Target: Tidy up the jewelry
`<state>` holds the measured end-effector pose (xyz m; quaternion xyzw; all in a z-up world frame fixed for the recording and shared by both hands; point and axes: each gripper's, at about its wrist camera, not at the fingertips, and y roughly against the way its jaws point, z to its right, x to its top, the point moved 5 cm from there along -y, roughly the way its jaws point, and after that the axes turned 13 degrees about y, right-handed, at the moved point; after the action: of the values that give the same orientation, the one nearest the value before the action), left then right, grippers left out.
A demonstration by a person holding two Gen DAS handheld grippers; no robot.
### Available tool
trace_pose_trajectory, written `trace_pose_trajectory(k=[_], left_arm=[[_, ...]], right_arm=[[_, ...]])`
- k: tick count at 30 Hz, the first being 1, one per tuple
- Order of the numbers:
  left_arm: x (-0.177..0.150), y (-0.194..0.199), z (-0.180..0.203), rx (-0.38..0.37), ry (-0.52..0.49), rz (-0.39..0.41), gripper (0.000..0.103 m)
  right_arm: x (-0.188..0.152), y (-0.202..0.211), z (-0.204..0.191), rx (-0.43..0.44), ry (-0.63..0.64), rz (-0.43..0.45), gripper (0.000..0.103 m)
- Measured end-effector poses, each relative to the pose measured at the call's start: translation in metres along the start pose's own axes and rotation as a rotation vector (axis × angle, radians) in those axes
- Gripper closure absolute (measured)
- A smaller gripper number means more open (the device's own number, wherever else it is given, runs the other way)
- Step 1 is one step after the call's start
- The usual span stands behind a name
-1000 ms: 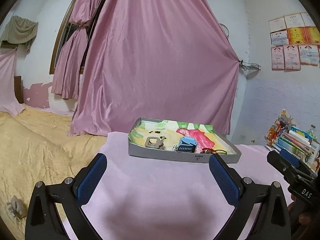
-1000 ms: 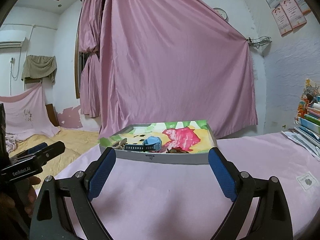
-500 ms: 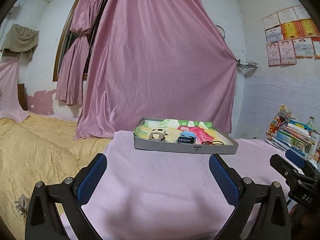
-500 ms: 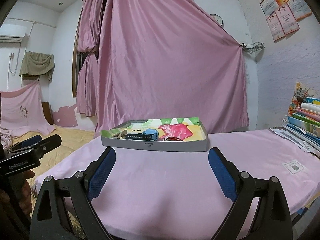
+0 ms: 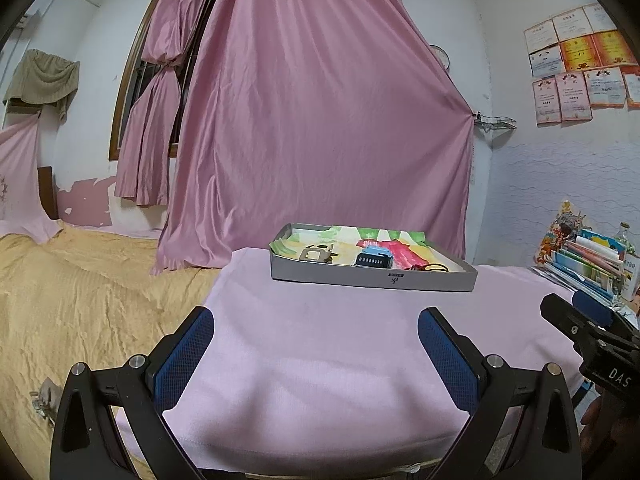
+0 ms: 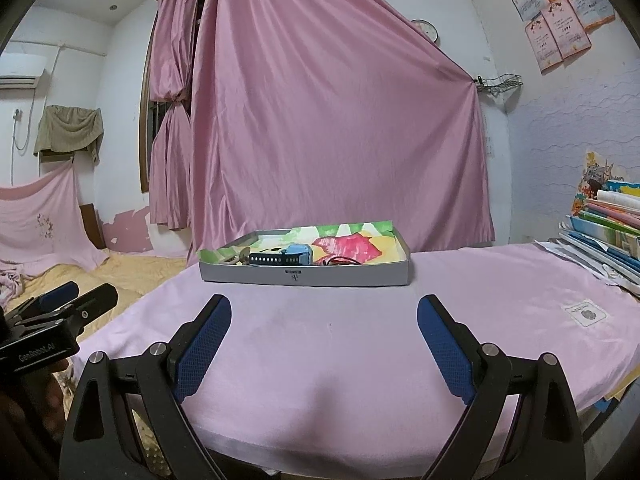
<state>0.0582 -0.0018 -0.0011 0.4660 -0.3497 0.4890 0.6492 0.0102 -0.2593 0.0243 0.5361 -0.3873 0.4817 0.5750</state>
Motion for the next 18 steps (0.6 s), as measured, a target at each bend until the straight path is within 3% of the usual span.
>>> trace_pose_trajectory(k=[18], left_arm=[[-0.0009,-0.0029,0.0002,-0.003,0.000,-0.011,0.000]], right_arm=[[0.0003,-0.0025,-0.0012,0.001,-0.003,-0.004,0.011]])
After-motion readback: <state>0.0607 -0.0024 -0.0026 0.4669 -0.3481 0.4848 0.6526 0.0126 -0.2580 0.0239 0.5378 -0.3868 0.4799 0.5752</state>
